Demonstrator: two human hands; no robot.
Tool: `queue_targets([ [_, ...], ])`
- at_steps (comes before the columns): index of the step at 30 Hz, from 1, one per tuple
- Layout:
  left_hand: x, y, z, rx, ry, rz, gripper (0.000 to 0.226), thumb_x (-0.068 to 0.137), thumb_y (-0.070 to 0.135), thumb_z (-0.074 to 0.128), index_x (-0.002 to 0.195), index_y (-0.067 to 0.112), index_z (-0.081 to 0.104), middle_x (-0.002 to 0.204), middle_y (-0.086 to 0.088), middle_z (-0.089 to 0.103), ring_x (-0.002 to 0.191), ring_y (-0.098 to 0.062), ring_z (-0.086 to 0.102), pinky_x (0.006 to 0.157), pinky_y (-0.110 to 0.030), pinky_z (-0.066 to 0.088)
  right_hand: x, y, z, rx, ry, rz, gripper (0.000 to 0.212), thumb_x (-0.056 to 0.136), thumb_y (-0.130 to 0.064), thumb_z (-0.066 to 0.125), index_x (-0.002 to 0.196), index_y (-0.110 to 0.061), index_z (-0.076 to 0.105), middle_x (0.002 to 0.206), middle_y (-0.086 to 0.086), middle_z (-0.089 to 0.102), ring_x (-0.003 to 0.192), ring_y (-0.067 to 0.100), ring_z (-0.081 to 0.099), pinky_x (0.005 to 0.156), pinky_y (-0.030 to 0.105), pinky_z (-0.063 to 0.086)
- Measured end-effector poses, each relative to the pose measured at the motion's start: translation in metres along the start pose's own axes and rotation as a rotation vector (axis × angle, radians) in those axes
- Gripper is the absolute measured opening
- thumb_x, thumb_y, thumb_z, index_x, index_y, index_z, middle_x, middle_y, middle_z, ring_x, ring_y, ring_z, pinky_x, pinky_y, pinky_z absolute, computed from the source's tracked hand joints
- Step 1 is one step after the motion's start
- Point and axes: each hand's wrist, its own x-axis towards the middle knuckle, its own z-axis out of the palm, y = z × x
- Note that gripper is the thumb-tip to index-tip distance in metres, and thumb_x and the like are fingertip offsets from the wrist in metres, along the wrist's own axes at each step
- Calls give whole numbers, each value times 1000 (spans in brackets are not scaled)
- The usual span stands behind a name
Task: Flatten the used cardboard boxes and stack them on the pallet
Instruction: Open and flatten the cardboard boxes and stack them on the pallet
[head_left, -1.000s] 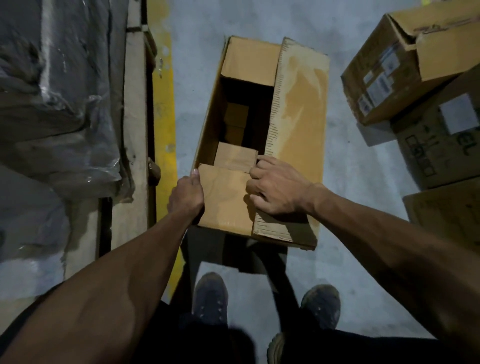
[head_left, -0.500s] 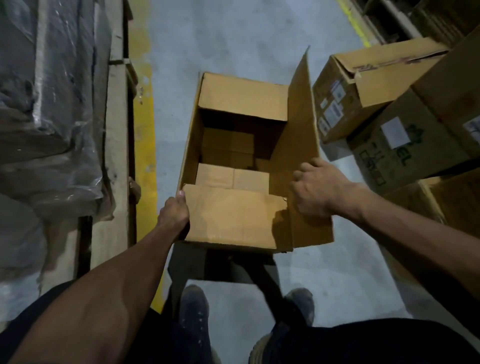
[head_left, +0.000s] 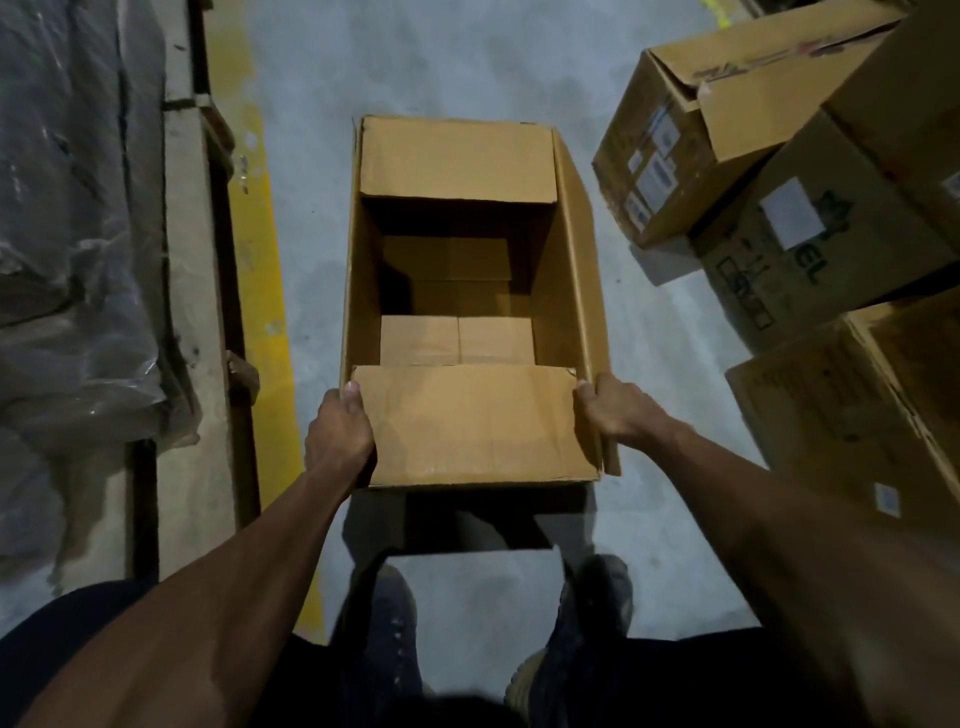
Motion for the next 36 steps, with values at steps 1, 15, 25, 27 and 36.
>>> queue_targets([
  [1,0,0,1,9,3,1,57,108,45,19,132,3,51,131,-24,56,120,-44,52,98,-49,41,3,-4,6,103,24,26,52,109,-46,23,138,-9,45,136,13,55,116,30,57,99,42,46],
  [15,-17,42,-6,465,61,508,60,107,38,30,157,8,16,166,-11,12,153,-28,7,123,-41,3,-7,-44,23,-242,507,-343,60,99,-36,52,152,-15,32,156,10,34,145,28,27,122,46,18],
  [25,22,87,-21,809,-472,565,34,105,44,39,118,16,52,108,-6,58,93,-20,56,80,-36,49,6,-77,18,-388,64,-404,65,90,-62,58,141,-22,46,139,7,54,134,30,44,120,57,9],
  [27,16,96,-31,810,-427,615,29,106,42,37,109,18,52,103,-6,60,88,-20,56,78,-37,49,-4,-83,8,-394,116,-411,61,88,-62,62,134,-22,52,130,6,59,124,28,50,113,50,29],
  [36,-54,118,-105,652,-563,710,47,107,46,29,74,20,51,74,-1,52,67,-16,48,72,-32,40,-80,-80,-48,-183,-70,-537,37,98,-47,57,73,-23,67,78,-7,66,70,10,58,58,27,39],
])
